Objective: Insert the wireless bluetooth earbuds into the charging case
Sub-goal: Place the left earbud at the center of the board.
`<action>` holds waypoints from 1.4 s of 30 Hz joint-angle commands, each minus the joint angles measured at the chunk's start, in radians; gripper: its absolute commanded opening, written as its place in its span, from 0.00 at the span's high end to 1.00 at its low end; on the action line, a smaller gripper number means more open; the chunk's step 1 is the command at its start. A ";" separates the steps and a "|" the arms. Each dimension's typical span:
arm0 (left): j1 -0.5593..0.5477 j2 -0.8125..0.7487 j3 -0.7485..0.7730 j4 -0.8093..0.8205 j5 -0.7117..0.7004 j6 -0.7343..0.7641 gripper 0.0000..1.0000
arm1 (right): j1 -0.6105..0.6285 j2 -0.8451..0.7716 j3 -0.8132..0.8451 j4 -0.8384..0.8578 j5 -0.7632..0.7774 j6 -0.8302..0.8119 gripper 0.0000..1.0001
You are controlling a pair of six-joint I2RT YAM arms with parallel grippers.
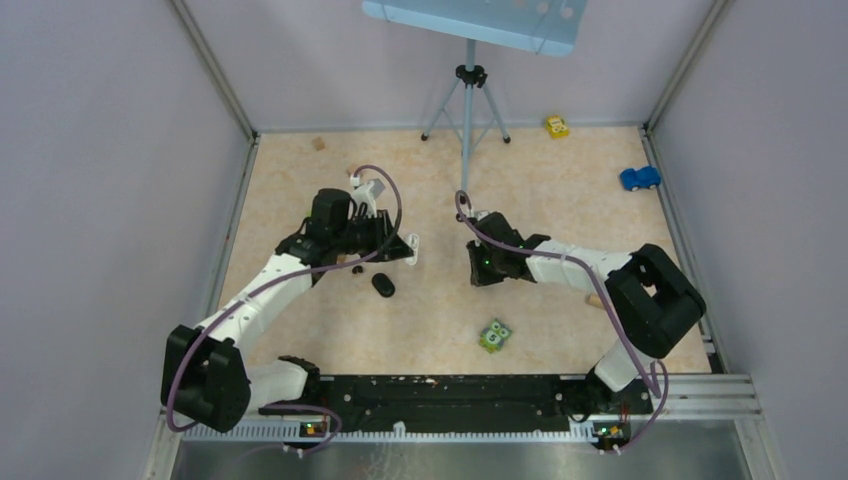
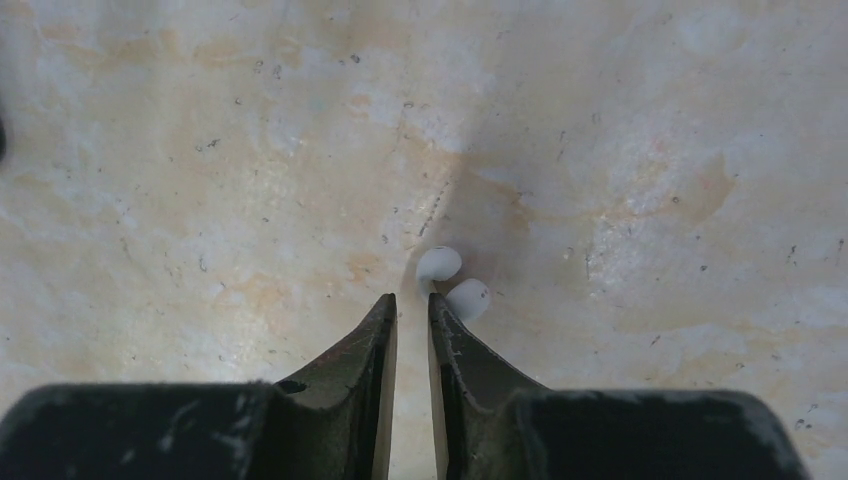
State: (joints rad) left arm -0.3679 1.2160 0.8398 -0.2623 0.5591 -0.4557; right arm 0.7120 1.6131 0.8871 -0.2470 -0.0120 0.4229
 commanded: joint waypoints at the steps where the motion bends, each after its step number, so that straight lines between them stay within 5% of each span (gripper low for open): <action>1: 0.003 -0.033 -0.011 0.027 -0.004 -0.009 1.00 | -0.023 0.017 0.037 0.023 0.031 -0.031 0.82; 15: 0.004 -0.034 -0.014 0.027 -0.007 0.000 1.00 | -0.031 0.022 0.055 0.026 0.072 -0.068 0.72; 42: 0.003 -0.026 -0.008 0.035 0.002 0.005 1.00 | -0.056 0.031 0.097 -0.016 0.101 -0.106 0.79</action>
State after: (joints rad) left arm -0.3679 1.2083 0.8299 -0.2623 0.5560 -0.4580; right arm 0.6624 1.6787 0.9565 -0.2569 0.0643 0.3313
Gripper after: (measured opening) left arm 0.320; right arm 0.206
